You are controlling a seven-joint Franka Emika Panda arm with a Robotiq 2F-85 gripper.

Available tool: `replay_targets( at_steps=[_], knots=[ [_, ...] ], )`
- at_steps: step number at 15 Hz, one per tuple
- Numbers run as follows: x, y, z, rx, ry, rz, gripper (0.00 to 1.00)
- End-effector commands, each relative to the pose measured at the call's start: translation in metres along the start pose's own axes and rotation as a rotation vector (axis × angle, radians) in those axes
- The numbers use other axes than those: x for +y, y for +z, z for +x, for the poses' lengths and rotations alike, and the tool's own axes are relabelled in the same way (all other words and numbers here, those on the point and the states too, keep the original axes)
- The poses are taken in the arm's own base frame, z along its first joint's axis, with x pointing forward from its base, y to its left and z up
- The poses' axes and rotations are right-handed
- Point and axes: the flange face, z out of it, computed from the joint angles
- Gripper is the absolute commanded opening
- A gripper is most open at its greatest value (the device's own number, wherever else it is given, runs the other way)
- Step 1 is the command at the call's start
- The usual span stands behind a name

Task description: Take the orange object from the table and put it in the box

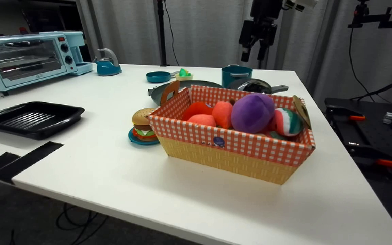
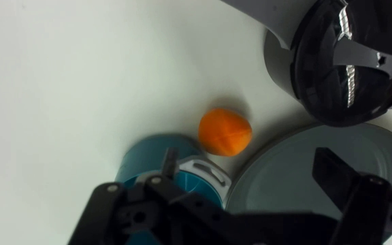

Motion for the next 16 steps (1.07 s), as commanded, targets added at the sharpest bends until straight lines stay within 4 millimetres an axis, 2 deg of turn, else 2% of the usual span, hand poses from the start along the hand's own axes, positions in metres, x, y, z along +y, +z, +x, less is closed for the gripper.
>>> replay_targets(
  at_steps=[1,4,8,11,16],
  knots=[
    [-0.006,0.011,0.013,0.057,0.121,-0.004,1.00],
    [-0.008,0.018,0.016,0.096,0.204,-0.018,1.00],
    [-0.005,0.023,0.009,0.097,0.282,-0.063,1.00],
    [-0.008,0.023,0.004,0.078,0.312,-0.070,1.00],
    [-0.009,0.026,0.007,0.077,0.296,-0.059,1.00]
  ],
)
